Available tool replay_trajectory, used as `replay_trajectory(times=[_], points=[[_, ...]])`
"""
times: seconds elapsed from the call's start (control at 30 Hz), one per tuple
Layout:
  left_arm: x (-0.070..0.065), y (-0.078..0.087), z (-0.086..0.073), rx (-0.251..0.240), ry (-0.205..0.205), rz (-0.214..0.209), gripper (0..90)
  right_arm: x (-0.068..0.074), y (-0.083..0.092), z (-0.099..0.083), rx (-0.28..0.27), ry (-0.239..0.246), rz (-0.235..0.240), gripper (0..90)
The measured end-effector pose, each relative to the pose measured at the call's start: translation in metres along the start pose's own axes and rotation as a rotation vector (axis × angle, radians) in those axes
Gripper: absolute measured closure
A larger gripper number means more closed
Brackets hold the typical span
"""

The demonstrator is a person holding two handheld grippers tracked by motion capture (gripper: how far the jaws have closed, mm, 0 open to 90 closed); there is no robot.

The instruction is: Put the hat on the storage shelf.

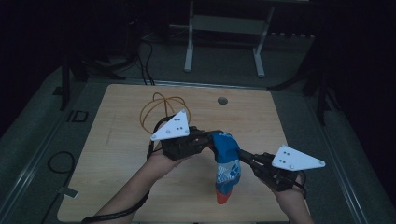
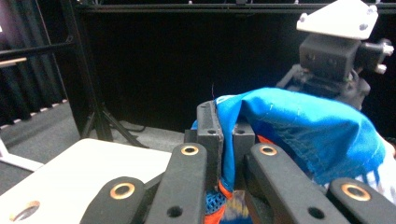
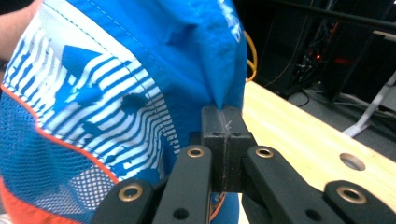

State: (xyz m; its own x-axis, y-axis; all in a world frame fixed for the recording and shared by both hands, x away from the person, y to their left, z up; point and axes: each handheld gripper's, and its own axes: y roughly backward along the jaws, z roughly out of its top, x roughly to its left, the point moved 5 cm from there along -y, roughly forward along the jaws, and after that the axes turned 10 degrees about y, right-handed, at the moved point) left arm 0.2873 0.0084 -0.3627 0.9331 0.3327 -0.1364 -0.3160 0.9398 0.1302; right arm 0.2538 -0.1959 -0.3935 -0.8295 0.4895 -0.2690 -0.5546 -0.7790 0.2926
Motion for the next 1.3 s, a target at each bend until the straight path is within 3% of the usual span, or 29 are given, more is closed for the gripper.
replay_trajectory(times=[0.27,0.47,0.57,0.67,0.87,1.13,1.3], points=[[0.002,0.010,-0.012,0.052,-0.016,0.012,87.6,-0.011,0.013,0.012,-0.010,0.017,-0.038,90.0],[0.001,0.016,-0.020,0.076,-0.023,0.033,85.3,-0.013,0.012,0.021,0.006,0.039,-0.031,90.0],[0.001,0.022,-0.023,0.084,-0.038,0.057,73.0,-0.013,0.008,0.026,0.020,0.060,-0.024,90.0],[0.005,0.033,-0.026,0.080,-0.025,0.082,60.9,-0.013,0.005,0.031,0.022,0.066,-0.017,90.0],[0.010,0.057,-0.036,0.080,0.008,0.138,51.6,-0.015,0.001,0.036,0.022,0.064,-0.013,90.0],[0.010,0.090,-0.080,0.123,0.066,0.194,42.9,-0.025,-0.005,0.052,0.011,0.072,-0.024,90.0],[0.012,0.108,-0.107,0.113,0.098,0.248,36.4,-0.033,-0.014,0.071,0.005,0.099,-0.044,90.0]])
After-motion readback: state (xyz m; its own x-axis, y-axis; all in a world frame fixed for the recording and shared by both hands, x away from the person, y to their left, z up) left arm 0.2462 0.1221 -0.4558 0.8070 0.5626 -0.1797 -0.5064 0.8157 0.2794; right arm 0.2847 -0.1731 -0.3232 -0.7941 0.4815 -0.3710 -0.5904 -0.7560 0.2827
